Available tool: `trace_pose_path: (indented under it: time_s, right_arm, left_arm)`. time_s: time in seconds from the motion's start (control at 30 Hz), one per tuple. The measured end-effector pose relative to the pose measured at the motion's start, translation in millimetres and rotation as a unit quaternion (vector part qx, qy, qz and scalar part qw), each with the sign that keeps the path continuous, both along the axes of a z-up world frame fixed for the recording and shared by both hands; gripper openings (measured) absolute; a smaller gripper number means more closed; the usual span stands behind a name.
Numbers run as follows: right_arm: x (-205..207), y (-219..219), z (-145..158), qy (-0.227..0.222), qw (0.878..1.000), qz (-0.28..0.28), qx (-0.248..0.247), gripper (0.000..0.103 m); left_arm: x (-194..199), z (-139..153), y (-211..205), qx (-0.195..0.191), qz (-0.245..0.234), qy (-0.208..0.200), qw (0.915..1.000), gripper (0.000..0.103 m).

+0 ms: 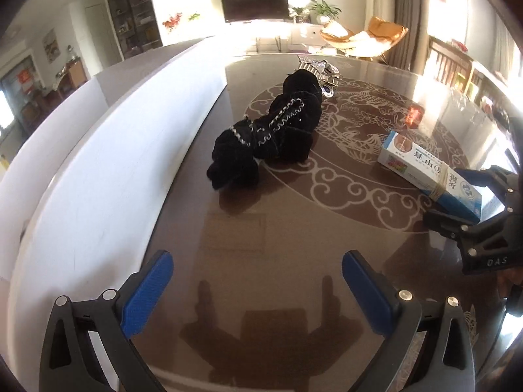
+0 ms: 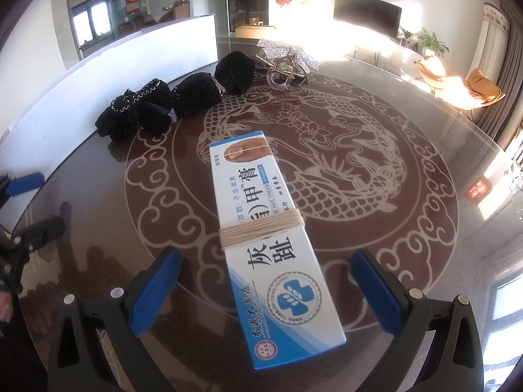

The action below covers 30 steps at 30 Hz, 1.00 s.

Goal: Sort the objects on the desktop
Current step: 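Grasp the black knit item with the left tool while the right tool holds the box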

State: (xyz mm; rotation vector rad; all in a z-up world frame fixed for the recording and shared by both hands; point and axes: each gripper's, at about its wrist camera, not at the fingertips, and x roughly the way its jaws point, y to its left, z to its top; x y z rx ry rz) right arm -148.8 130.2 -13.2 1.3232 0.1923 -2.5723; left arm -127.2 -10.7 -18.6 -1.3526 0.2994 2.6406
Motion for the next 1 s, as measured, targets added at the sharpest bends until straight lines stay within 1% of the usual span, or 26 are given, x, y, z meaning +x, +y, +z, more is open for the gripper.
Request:
trace_pose_path:
  time_s: [0.07, 0.2, 0.23, 0.3, 0.33, 0.37, 0.4, 0.43, 0.47, 0.5, 0.6, 0.73, 0.77, 0.8, 0.83, 0.87, 0.9, 0.93, 0.97, 1.0]
  right_arm:
    - [-0.1, -0.1, 0.0, 0.000, 1.000, 0.000, 0.000, 0.103]
    - [0.0, 0.1, 0.1, 0.000, 1.000, 0.000, 0.000, 0.103]
    - [0.0, 0.1, 0.1, 0.000, 1.000, 0.000, 0.000, 0.103]
    - [0.1, 0.1, 0.1, 0.000, 1.000, 0.000, 0.000, 0.103]
    - [0.1, 0.2, 0.1, 0.000, 1.000, 0.000, 0.000, 0.103]
    - [0.2, 0.1, 0.4, 0.000, 1.000, 0.000, 0.000, 0.103]
    - [0.1, 0.2, 0.1, 0.000, 1.000, 0.000, 0.000, 0.103]
    - [0.1, 0.2, 0.2, 0.000, 1.000, 0.000, 0.000, 0.103]
    - [0.1, 0.2, 0.2, 0.000, 1.000, 0.000, 0.000, 0.103]
    - [0.1, 0.2, 0.2, 0.000, 1.000, 0.000, 0.000, 0.103]
    - [0.0, 0.2, 0.1, 0.000, 1.000, 0.000, 0.000, 0.103]
    - [-1.5, -0.6, 0.4, -0.001, 1.000, 0.006, -0.001, 0.103]
    - [-5.0, -2.2, 0.7, -0.002, 1.000, 0.024, -0.001, 0.103]
    - [-11.8, -4.8, 0.6, -0.013, 0.999, 0.052, 0.003, 0.103]
    - [-19.3, -6.3, 1.2, -0.027, 0.997, 0.069, 0.006, 0.103]
    - [-26.2, -5.0, 2.9, -0.040, 0.996, 0.074, 0.000, 0.102]
    - [-32.3, -1.6, 5.4, -0.051, 0.996, 0.076, -0.018, 0.099]
    - [-37.0, 1.3, 8.2, -0.058, 0.995, 0.077, -0.031, 0.085]
    - [-40.2, 2.1, 10.8, -0.061, 0.995, 0.080, -0.027, 0.058]
    - [-42.0, 1.6, 13.1, -0.062, 0.994, 0.085, -0.015, 0.043]
  left_arm:
    - [-28.4, 2.2, 5.9, -0.034, -0.025, -0.002, 0.9991, 0.103]
    - [-72.8, 2.6, 24.2, -0.060, -0.078, -0.003, 0.9952, 0.101]
    - [-82.1, 0.9, 29.9, -0.070, -0.087, -0.001, 0.9937, 0.101]
    - [-98.4, -4.3, 38.0, -0.088, -0.089, 0.001, 0.9921, 0.101]
    - [-105.4, -8.0, 39.6, -0.085, -0.089, -0.007, 0.9924, 0.101]
    - [-109.5, -11.3, 38.9, -0.067, -0.092, -0.018, 0.9934, 0.098]
    - [-110.6, -13.3, 36.2, -0.033, -0.099, -0.029, 0.9941, 0.077]
    - [-110.7, -12.9, 31.7, 0.003, -0.096, -0.035, 0.9947, 0.055]
    - [-108.9, -12.9, 27.8, 0.027, -0.090, -0.043, 0.9947, 0.050]
    - [-103.9, -13.1, 25.4, 0.035, -0.082, -0.042, 0.9951, 0.044]
    - [-77.5, -13.4, 21.7, 0.034, -0.067, -0.033, 0.9966, 0.042]
    - [-43.7, -11.2, 13.3, 0.051, -0.032, -0.029, 0.9978, 0.042]
    - [-36.5, -10.0, 10.9, 0.053, -0.025, -0.028, 0.9979, 0.042]
    - [-30.4, -8.6, 9.2, 0.055, -0.020, -0.027, 0.9979, 0.042]
    - [-24.8, -5.9, 6.7, 0.056, -0.017, -0.026, 0.9980, 0.042]
    - [-18.9, -4.4, 4.9, 0.057, -0.014, -0.023, 0.9980, 0.042]
    - [-14.2, -2.6, 2.9, 0.056, -0.011, -0.019, 0.9982, 0.042]
    - [-9.8, 0.0, 1.4, 0.058, -0.006, -0.015, 0.9982, 0.042]
    - [-6.3, 3.7, 1.6, 0.066, 0.000, -0.013, 0.9978, 0.042]
    - [-3.5, 9.0, 0.6, 0.075, 0.006, -0.010, 0.9971, 0.042]
